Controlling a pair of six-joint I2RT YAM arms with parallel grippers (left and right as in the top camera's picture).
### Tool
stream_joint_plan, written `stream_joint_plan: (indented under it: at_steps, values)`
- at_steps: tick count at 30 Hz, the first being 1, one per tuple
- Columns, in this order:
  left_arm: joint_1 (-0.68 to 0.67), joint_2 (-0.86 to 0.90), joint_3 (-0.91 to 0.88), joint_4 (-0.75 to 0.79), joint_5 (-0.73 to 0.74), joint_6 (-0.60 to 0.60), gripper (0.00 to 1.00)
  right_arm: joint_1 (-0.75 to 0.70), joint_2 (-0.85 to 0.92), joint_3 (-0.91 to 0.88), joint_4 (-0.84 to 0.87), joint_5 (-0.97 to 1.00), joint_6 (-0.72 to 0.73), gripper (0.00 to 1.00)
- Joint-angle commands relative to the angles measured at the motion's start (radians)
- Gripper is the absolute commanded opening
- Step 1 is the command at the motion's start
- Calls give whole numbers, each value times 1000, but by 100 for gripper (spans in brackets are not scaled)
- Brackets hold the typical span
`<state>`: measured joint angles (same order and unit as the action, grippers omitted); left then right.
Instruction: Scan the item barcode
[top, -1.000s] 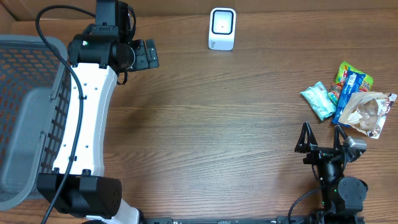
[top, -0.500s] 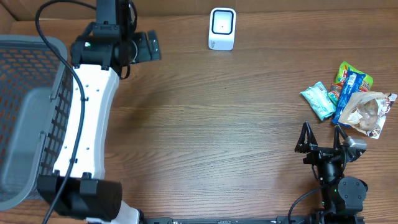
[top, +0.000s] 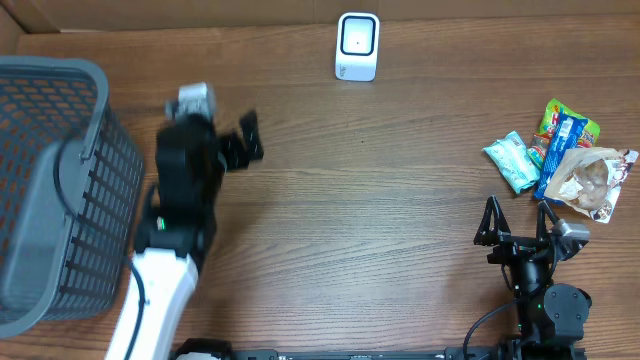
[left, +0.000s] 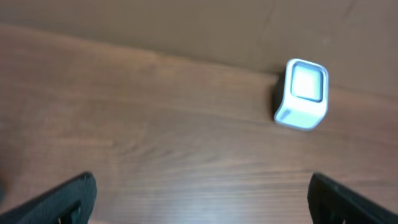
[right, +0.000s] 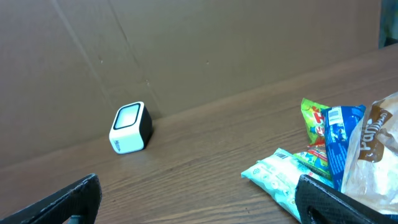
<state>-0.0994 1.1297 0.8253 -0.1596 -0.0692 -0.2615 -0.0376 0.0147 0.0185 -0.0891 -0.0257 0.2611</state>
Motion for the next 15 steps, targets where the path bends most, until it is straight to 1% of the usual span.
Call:
stream_joint_plan:
  at_steps: [1,2,3,6,9,12,13,15]
  values:
    - [35,-140,-242,152,19,-5,100,6,-12,-10,6,-1,0,100]
    - [44,-221,-373,264,18,-4,100,6,-12,-10,6,-1,0,100]
    - [47,-264,-443,324,17,-3,100,6,-12,-10,6,-1,0,100]
    - [51,-380,-599,439,6,2,100,6,-12,-10,6,-1,0,100]
    - [74,-509,-718,489,11,0,100,6,-12,-10,6,-1,0,100]
    - [87,-627,-805,501,10,0,100,6,-12,-10,6,-1,0,100]
    - [88,-656,-824,498,10,0,100,6,-12,-10,6,-1,0,100]
    - [90,-705,-821,444,3,18,100,6,-12,-10,6,-1,0,100]
